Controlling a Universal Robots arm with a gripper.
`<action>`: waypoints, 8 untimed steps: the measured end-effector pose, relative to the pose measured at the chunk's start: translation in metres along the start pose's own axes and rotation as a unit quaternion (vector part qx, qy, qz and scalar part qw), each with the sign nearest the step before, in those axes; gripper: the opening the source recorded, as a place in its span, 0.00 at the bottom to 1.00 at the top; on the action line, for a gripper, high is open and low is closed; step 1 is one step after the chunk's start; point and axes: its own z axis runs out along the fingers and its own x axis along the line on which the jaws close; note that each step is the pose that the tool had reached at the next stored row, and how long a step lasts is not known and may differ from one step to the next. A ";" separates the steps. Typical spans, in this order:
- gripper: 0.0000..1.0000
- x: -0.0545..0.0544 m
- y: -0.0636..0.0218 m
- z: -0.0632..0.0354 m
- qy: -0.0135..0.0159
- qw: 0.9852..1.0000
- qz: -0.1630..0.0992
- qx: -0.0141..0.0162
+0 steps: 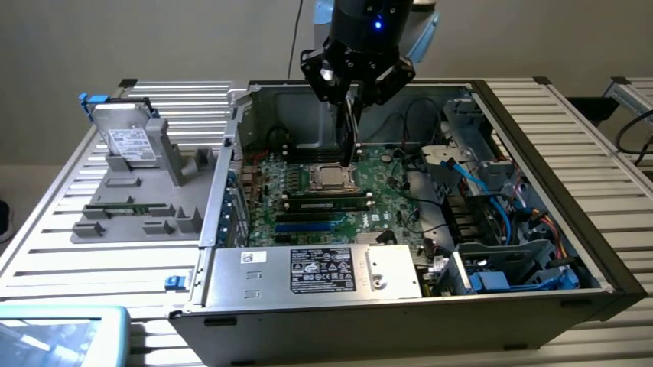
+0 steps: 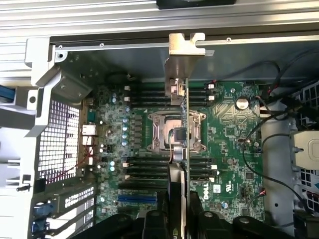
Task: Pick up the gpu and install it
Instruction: 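Insert the gpu into the slot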
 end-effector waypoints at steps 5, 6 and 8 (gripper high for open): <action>0.28 0.000 0.0000 0.0002 0.005 0.999 -0.045 -0.001; 0.28 0.000 0.0000 0.0001 0.007 0.998 -0.054 -0.001; 0.28 0.000 0.0000 0.0003 0.009 0.997 -0.072 -0.001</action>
